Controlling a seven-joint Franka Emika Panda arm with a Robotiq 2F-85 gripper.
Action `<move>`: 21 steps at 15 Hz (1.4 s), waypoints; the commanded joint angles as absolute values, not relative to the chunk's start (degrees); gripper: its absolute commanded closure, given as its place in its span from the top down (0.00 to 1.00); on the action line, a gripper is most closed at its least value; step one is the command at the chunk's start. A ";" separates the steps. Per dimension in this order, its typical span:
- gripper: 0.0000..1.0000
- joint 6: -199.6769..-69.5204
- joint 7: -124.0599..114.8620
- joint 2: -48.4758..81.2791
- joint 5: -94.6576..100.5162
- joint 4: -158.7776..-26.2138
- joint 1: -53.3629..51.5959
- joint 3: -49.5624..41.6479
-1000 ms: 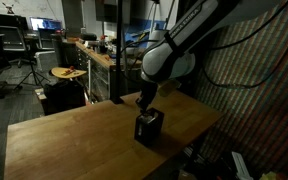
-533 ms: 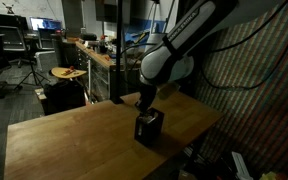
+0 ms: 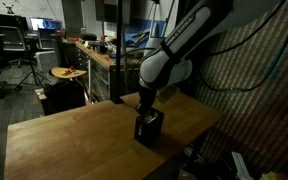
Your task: Pick up the white towel and push it down into the black basket
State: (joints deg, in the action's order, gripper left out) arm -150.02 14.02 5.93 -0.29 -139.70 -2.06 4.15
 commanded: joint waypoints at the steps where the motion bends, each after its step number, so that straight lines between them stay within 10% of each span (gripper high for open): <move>1: 0.08 -150.86 15.62 6.83 -1.13 -138.72 -1.57 4.08; 21: 0.08 -149.76 16.26 8.29 -1.15 -134.77 -0.29 3.61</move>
State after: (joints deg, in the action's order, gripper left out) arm -150.06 14.91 7.76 -0.34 -136.13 -0.63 3.54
